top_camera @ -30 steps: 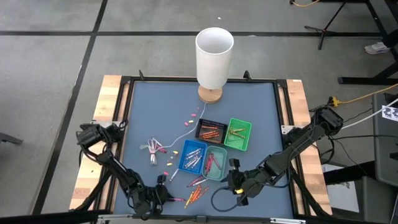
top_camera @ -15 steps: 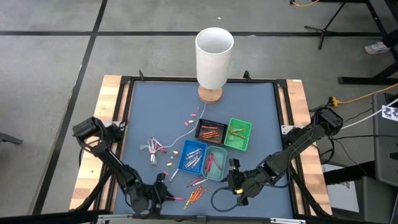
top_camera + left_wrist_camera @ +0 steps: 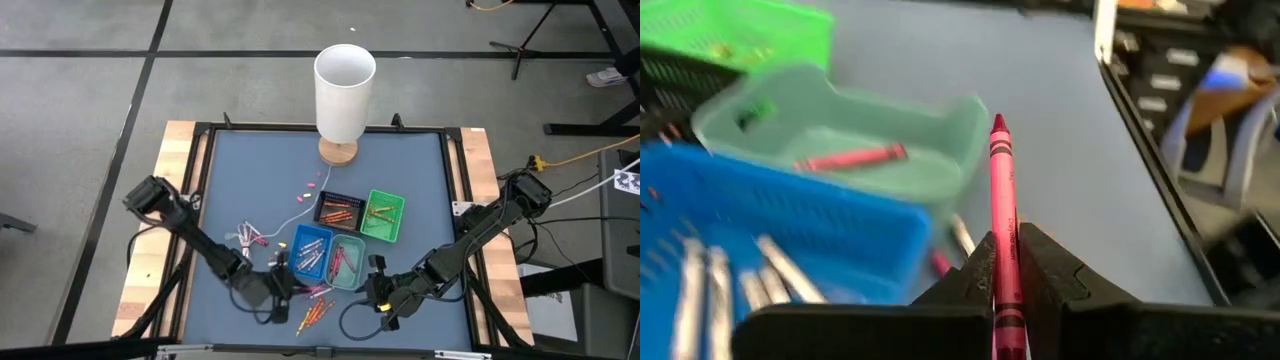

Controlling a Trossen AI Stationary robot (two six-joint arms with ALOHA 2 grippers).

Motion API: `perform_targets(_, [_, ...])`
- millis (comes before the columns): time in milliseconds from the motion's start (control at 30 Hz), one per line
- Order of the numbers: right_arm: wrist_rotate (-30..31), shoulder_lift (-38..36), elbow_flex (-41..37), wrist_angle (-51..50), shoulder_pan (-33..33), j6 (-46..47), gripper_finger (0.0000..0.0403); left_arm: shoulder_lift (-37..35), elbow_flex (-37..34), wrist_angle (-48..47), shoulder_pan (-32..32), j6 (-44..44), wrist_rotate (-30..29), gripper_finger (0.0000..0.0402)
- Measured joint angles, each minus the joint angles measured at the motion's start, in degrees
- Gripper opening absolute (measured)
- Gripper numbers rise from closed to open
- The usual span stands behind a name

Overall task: Sort crayons
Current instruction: Put the red crayon into the light green bin

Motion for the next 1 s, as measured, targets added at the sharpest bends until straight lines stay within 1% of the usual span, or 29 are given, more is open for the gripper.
perform_targets(300, [0.00, 0.01, 0.00, -0.01, -0.01, -0.02, 0.0124, -0.03, 0.02, 4.70, 10.85, 3.45, 7.02, 0.0012])
perform_targets(500, [0.00, 0.01, 0.00, -0.01, 0.00, -0.02, 0.0124, -0.03, 0.02, 7.64, 16.00, 3.45, 11.52, 0.0012])
perform_targets(600, [0.00, 0.01, 0.00, -0.01, -0.02, -0.02, 0.0124, -0.03, 0.02, 9.43, 17.70, 3.45, 14.18, 0.0012])
perform_targets(733, [0.00, 0.01, 0.00, -0.01, -0.01, -0.02, 0.0124, -0.03, 0.02, 12.11, 19.13, 3.45, 15.97, 0.0012])
perform_targets(900, [0.00, 0.01, 0.00, -0.01, -0.01, -0.02, 0.0124, -0.03, 0.02, 12.73, 20.02, 3.40, 16.02, 0.0015])
perform_targets(1000, [0.00, 0.01, 0.00, -0.01, -0.01, -0.02, 0.0124, -0.03, 0.02, 12.73, 20.03, 3.40, 16.01, 0.0032])
